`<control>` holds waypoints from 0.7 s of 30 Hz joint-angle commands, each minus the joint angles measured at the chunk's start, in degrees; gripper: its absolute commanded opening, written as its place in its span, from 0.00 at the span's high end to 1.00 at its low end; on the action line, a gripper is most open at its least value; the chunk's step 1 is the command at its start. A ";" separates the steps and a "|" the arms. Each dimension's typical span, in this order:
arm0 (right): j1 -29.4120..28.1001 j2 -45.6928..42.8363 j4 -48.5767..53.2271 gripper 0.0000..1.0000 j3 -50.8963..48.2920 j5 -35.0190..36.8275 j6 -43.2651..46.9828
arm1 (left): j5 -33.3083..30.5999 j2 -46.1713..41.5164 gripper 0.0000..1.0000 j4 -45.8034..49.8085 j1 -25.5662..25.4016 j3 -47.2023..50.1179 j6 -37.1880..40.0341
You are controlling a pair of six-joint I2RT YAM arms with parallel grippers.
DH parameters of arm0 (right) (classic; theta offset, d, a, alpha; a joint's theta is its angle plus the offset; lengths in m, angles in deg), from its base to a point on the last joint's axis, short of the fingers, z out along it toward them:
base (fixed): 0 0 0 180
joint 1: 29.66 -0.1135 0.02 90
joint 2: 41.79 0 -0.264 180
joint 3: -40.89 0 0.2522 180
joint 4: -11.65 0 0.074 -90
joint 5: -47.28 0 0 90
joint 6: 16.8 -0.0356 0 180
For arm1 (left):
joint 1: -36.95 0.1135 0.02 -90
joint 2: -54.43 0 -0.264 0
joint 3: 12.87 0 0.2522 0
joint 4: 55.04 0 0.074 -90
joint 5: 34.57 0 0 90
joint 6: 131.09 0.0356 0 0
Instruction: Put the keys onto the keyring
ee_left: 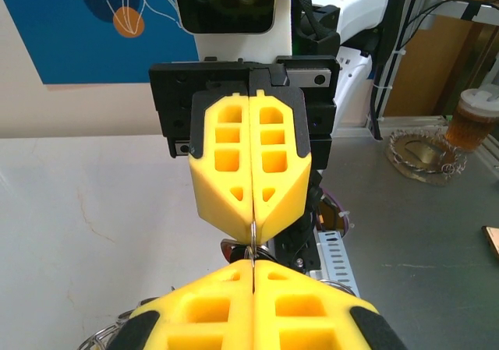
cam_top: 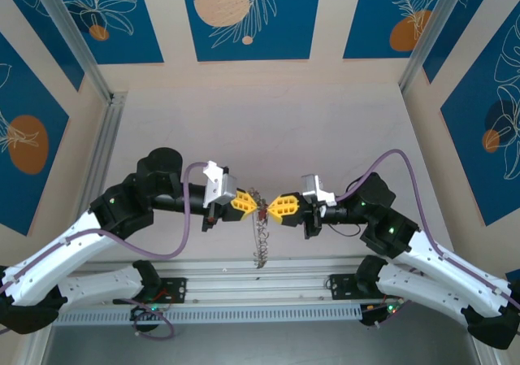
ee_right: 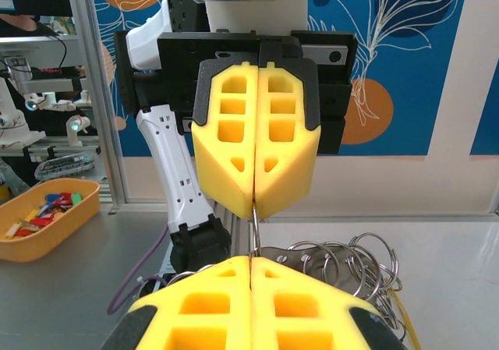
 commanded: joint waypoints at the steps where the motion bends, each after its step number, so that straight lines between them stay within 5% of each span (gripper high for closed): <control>1: 0.16 0.01 -1.49 1.00 -0.03 -1.23 -1.06 | 1.16 -0.44 1.00 -3.56 0.58 -1.46 -0.27; 21: 0.53 -0.07 -2.97 1.00 -0.87 -0.12 -1.58 | 1.48 -0.72 1.00 -3.46 0.56 -1.21 -0.31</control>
